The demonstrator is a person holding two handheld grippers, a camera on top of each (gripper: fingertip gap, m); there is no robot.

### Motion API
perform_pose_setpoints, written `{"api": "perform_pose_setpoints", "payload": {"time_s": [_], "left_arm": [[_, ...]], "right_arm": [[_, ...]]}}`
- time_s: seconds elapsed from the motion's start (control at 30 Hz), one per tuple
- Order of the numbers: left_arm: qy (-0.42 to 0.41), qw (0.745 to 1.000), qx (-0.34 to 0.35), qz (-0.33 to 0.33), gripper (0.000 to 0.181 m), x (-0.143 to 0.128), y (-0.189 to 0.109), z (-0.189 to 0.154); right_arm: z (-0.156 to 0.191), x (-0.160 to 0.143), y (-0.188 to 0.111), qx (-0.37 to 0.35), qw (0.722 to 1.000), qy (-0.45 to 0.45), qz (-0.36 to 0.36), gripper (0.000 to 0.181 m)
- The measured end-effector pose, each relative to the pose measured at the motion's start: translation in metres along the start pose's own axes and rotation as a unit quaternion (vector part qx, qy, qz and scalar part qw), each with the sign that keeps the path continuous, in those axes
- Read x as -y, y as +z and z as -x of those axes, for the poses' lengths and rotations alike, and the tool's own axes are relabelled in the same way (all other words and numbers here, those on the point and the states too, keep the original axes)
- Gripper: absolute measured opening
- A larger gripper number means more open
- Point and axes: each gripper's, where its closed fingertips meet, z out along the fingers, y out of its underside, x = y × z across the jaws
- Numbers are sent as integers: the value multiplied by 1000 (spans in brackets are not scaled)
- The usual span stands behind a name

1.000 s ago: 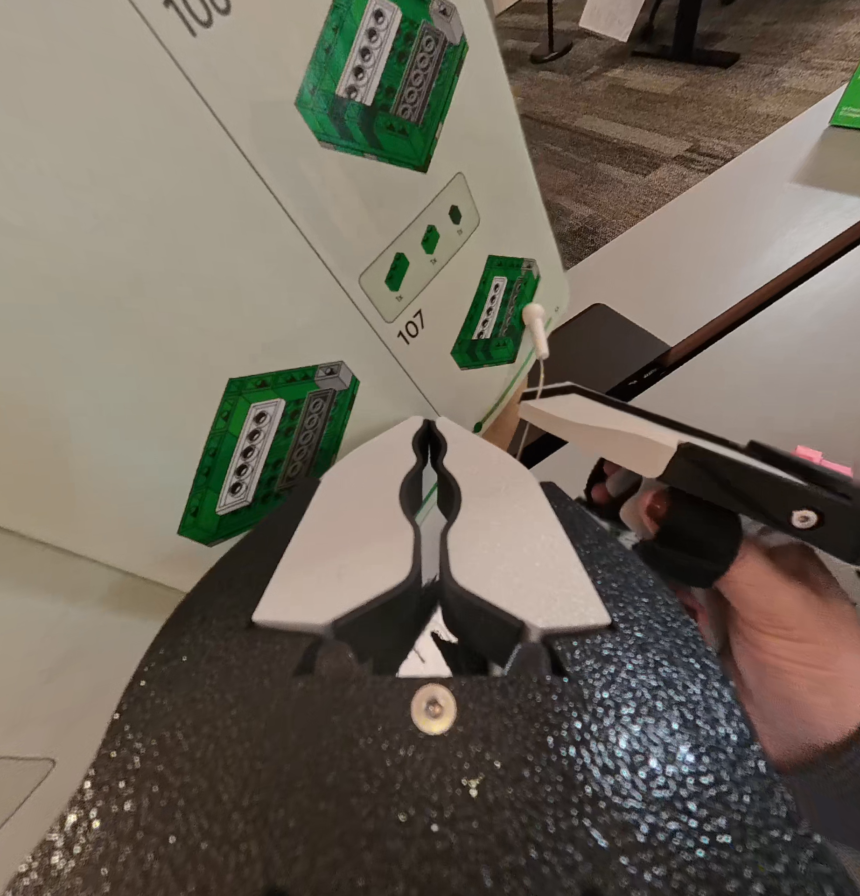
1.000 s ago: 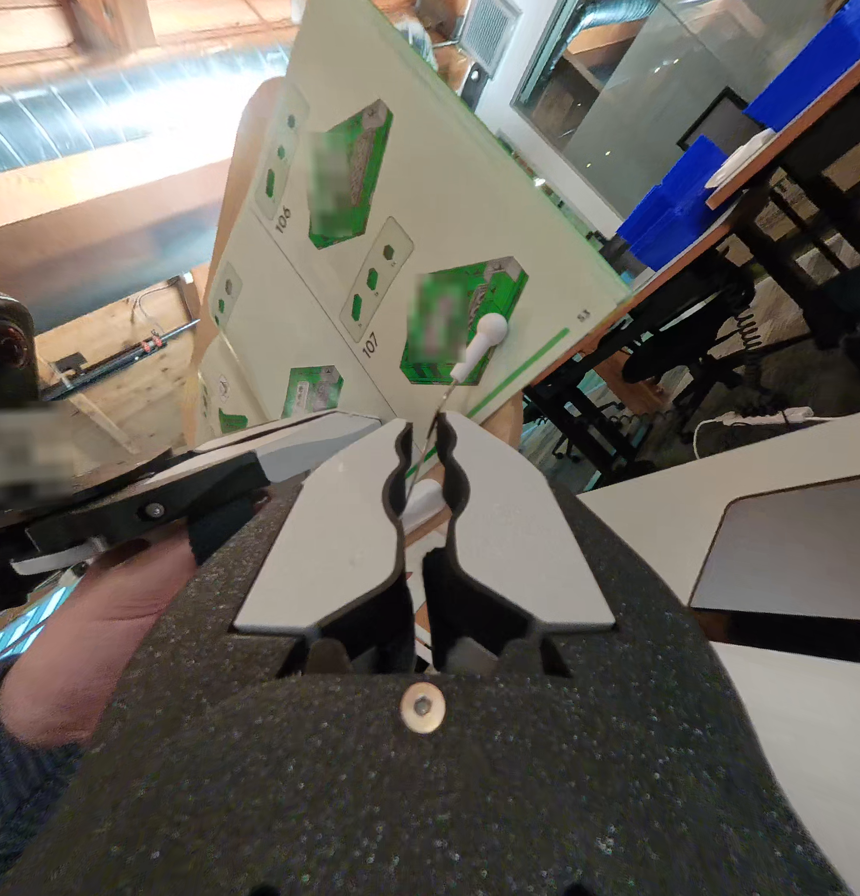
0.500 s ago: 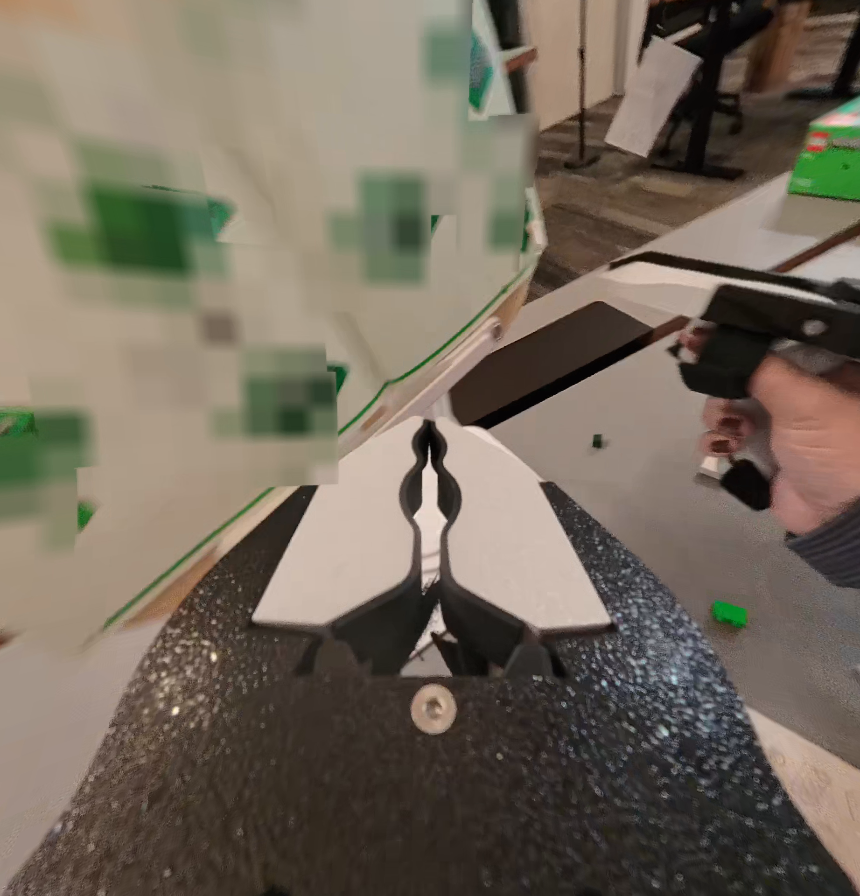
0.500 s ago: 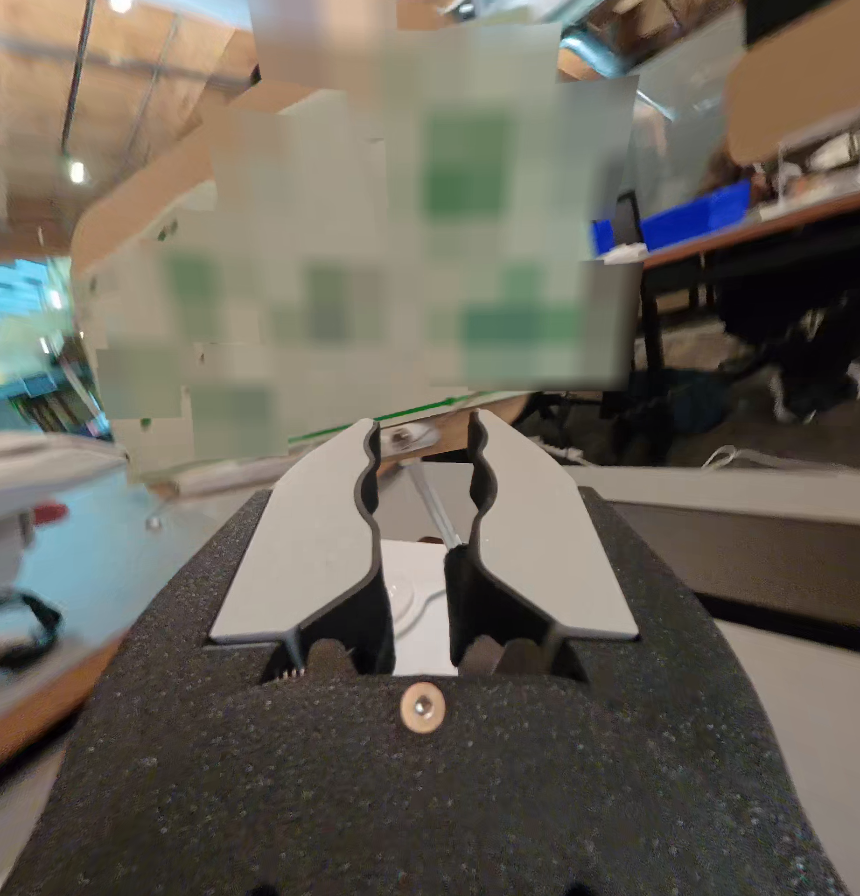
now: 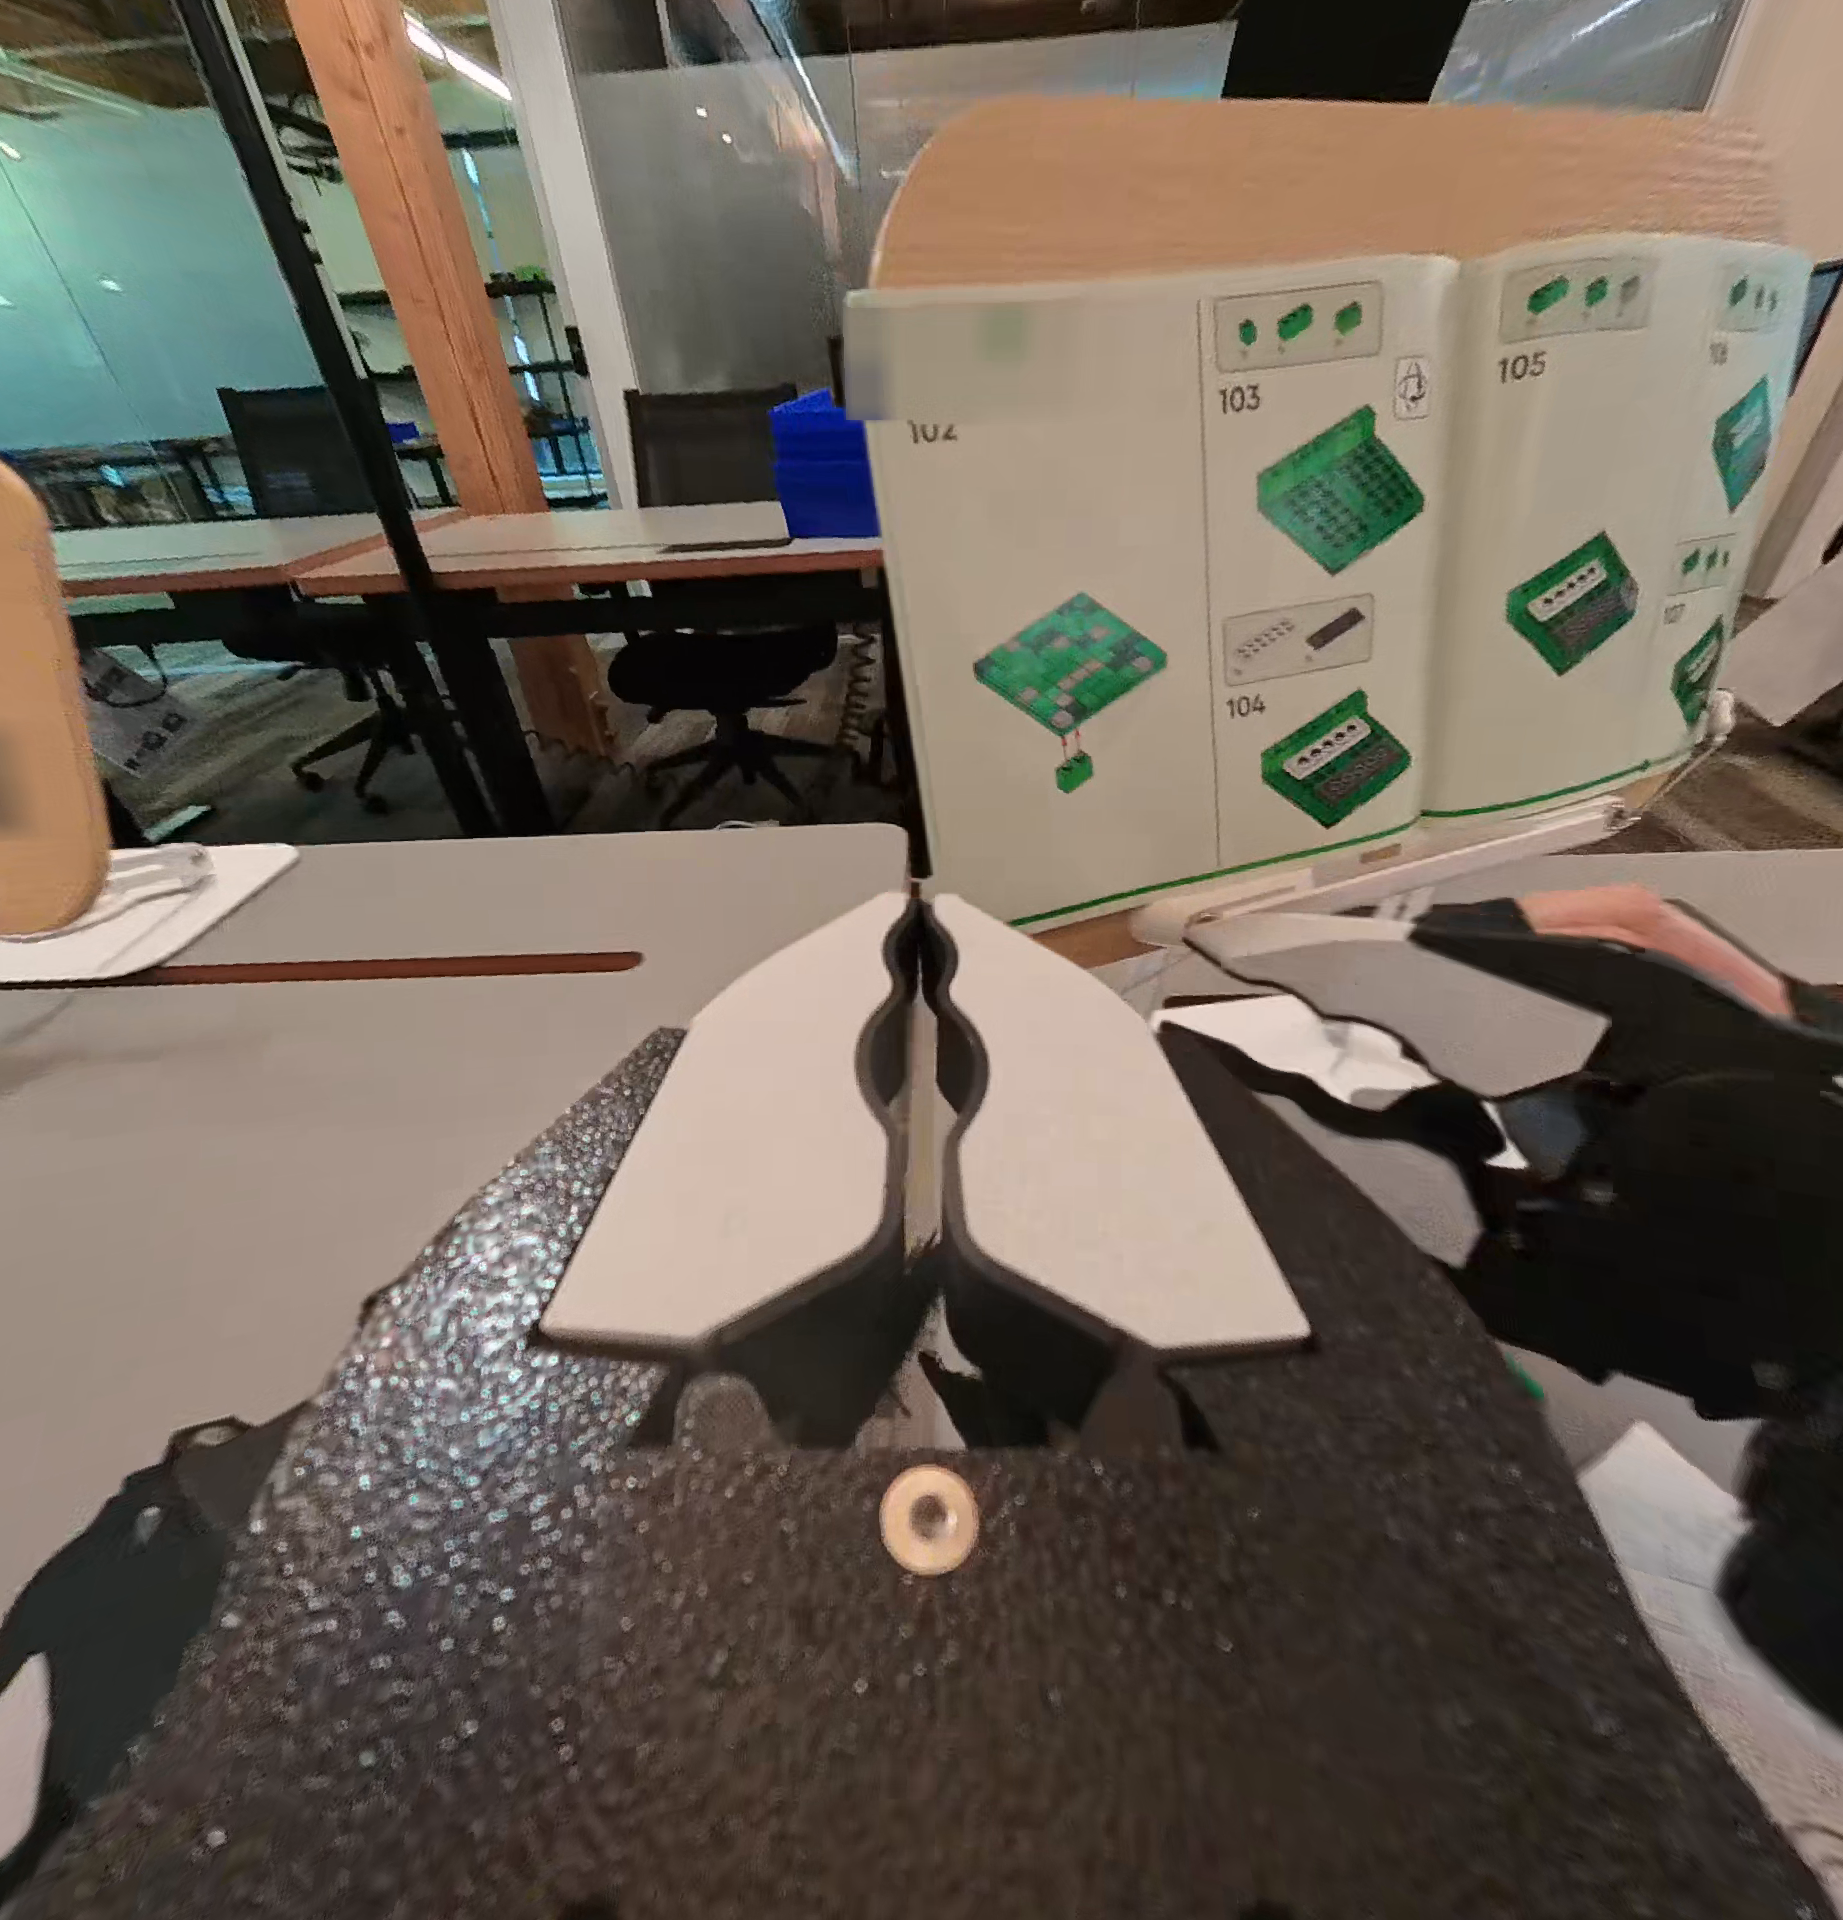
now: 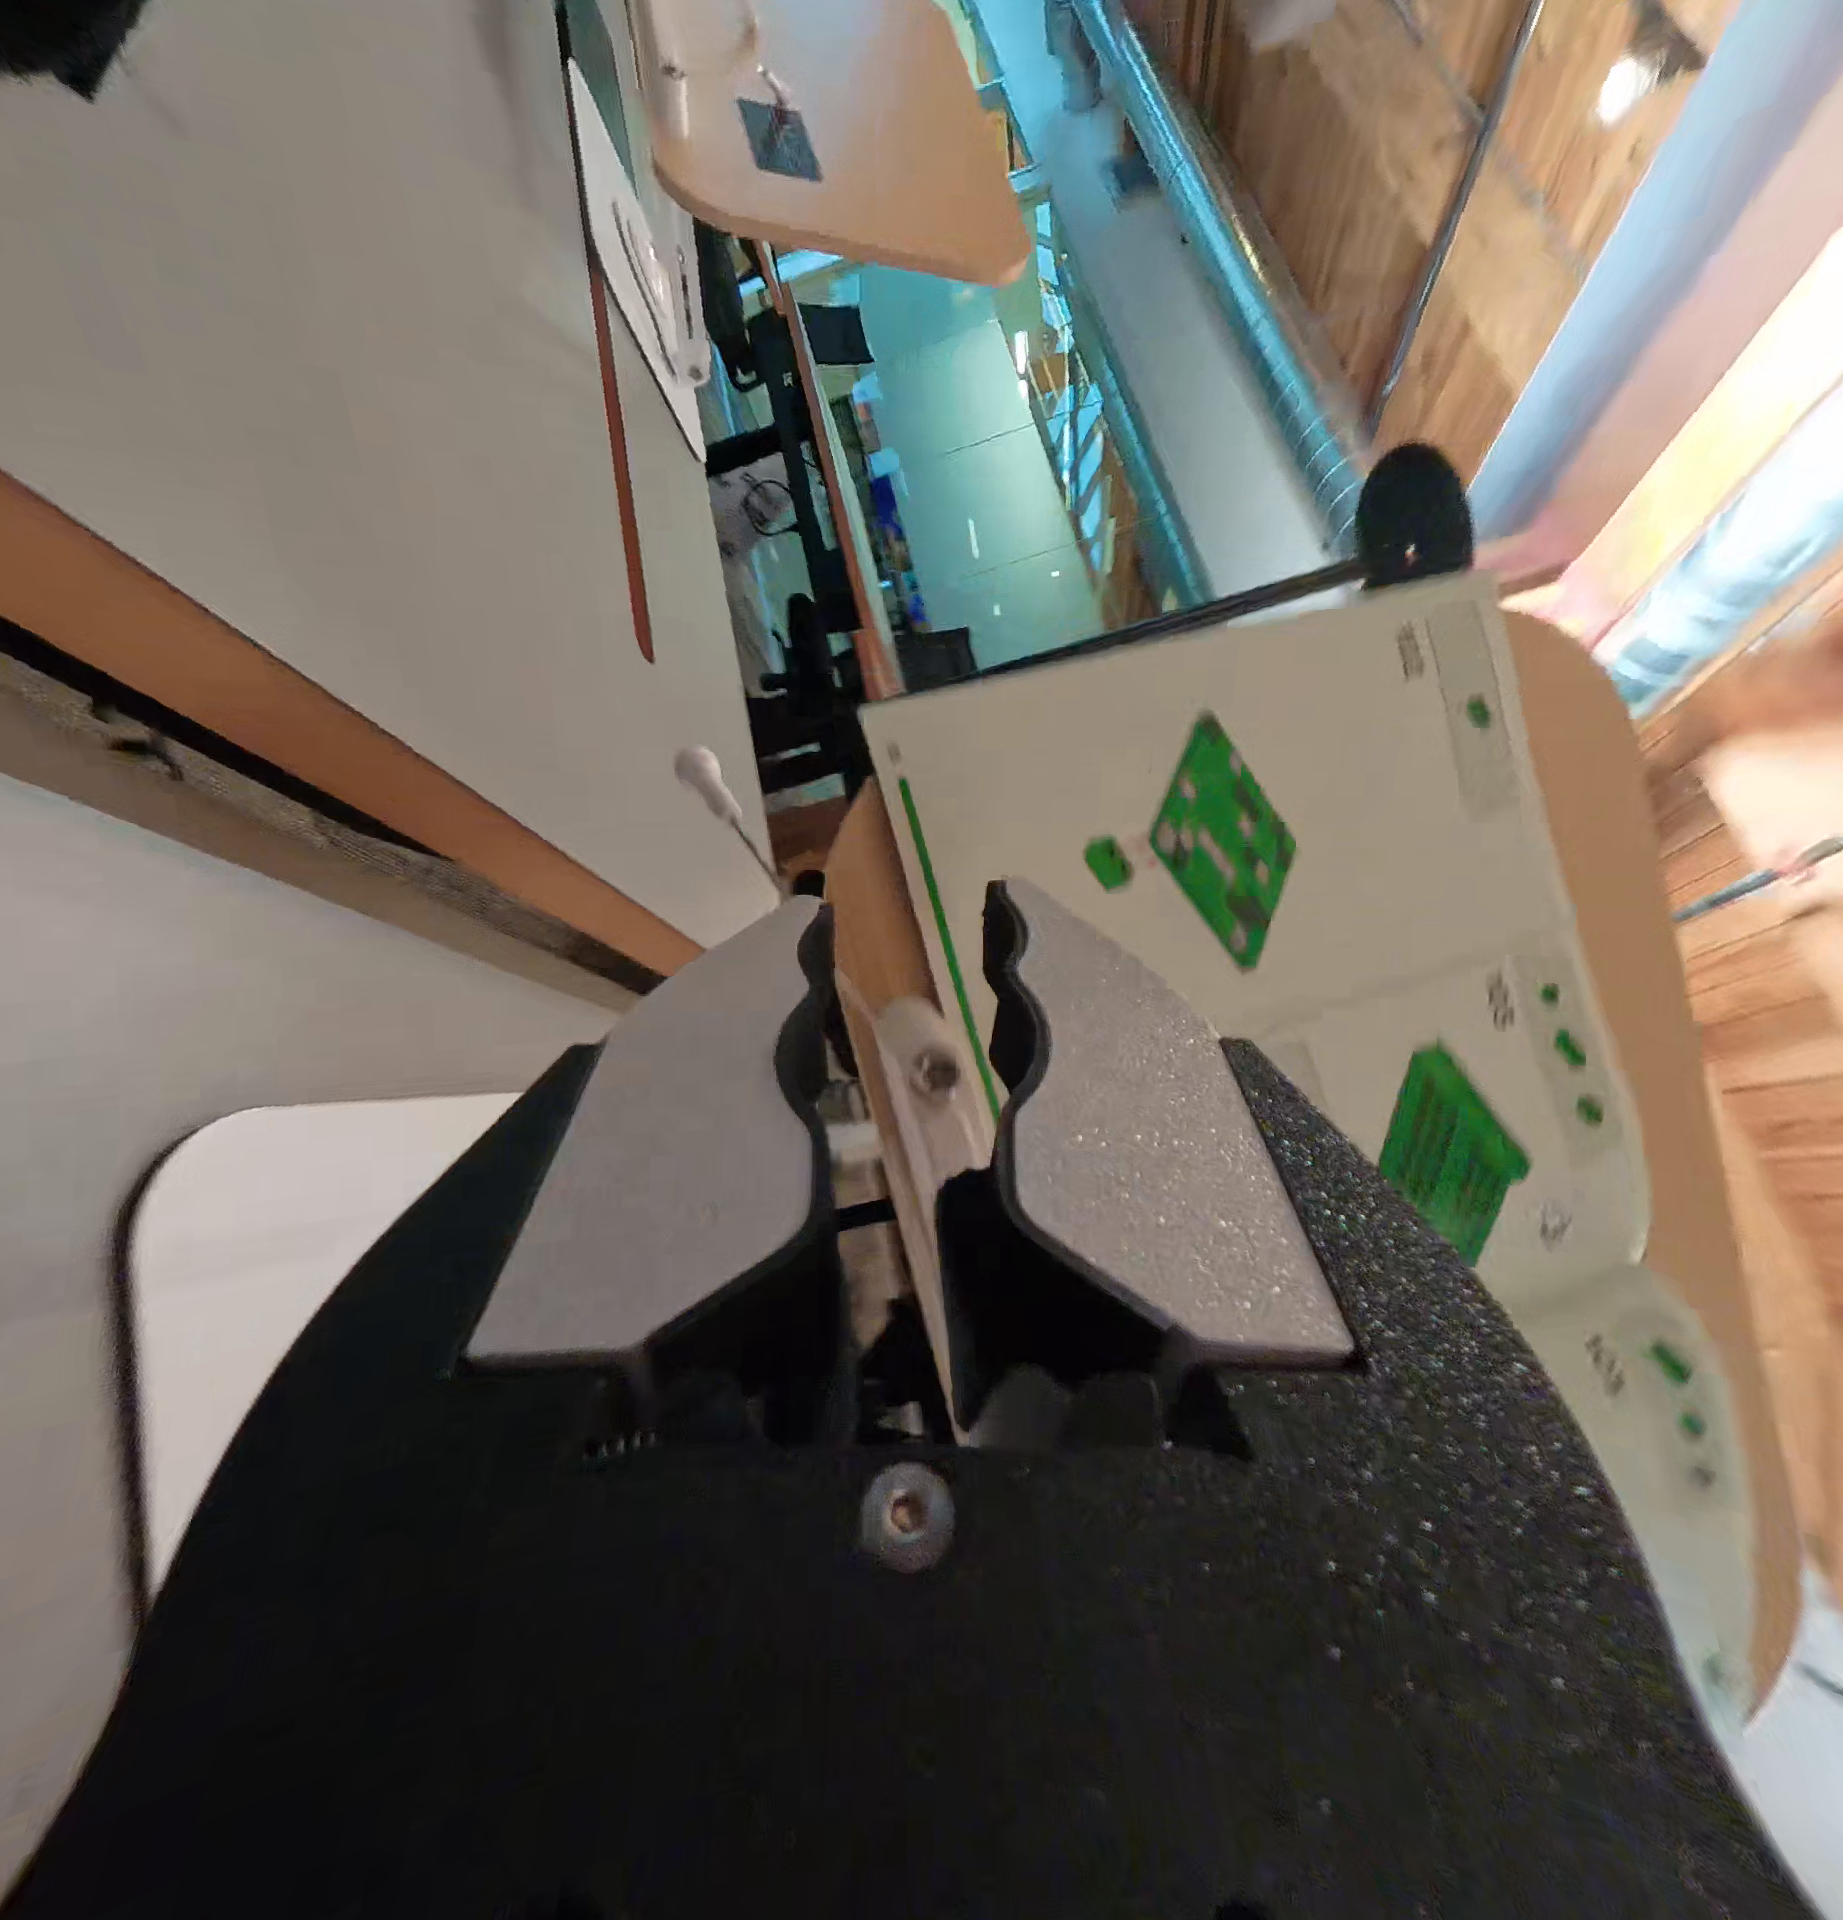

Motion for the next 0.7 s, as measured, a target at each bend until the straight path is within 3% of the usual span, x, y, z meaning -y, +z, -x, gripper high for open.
{"api": "perform_pose_setpoints", "payload": {"time_s": [0.27, 0.5, 0.7], "left_arm": [[-12, 999, -15, -33, 0, 3, -4, 6], [-12, 999, -37, -8, 0, -5, 2, -3], [-15, 999, -49, -16, 0, -2, 2, -8]], "right_arm": [[5, 15, 47, -5, 999, -48, 25, 27], [8, 2, 54, 16, 999, -26, 42, 27], [-1, 9, 53, 6, 999, -24, 27, 18]]}}
